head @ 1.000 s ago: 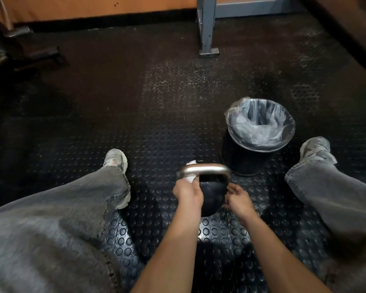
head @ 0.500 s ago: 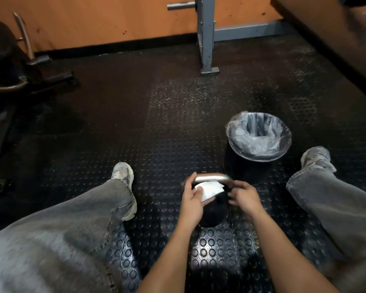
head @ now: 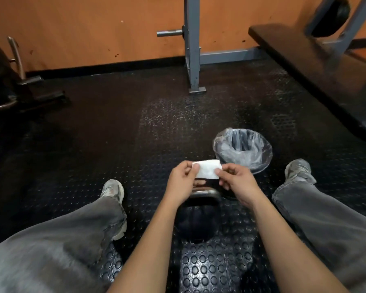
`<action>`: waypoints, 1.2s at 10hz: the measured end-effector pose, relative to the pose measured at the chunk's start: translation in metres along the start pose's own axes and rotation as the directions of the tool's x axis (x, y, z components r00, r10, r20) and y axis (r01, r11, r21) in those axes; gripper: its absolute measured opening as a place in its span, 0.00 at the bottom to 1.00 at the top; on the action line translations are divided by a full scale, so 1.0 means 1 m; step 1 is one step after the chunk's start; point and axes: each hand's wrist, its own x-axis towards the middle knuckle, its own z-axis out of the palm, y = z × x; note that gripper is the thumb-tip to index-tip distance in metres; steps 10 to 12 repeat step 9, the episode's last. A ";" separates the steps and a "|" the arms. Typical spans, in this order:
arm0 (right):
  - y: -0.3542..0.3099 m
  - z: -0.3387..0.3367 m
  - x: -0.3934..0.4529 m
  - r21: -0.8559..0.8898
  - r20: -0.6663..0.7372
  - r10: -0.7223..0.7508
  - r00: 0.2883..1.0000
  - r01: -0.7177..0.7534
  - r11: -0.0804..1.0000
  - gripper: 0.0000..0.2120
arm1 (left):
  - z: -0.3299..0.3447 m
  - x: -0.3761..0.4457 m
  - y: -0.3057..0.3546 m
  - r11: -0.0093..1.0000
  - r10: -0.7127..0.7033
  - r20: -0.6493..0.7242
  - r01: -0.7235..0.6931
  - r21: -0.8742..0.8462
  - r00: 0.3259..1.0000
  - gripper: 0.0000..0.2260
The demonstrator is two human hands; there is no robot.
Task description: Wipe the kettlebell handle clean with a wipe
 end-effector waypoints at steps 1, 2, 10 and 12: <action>-0.017 -0.011 0.016 0.028 -0.065 -0.060 0.996 0.062 0.998 0.03 | 0.005 0.025 0.024 0.989 0.114 -0.064 -0.107 0.106 0.991 0.05; -0.043 -0.029 0.042 0.016 -0.185 -0.090 0.979 0.095 0.995 0.06 | 0.027 0.059 0.051 0.970 0.171 -0.082 -0.153 0.191 0.982 0.08; -0.147 -0.068 0.044 -0.863 -0.119 -0.081 0.990 -0.062 0.501 0.32 | -0.032 0.067 0.162 0.527 0.046 0.176 -0.174 0.832 0.983 0.35; -0.147 -0.068 0.044 -0.863 -0.119 -0.081 0.990 -0.062 0.501 0.32 | -0.032 0.067 0.162 0.527 0.046 0.176 -0.174 0.832 0.983 0.35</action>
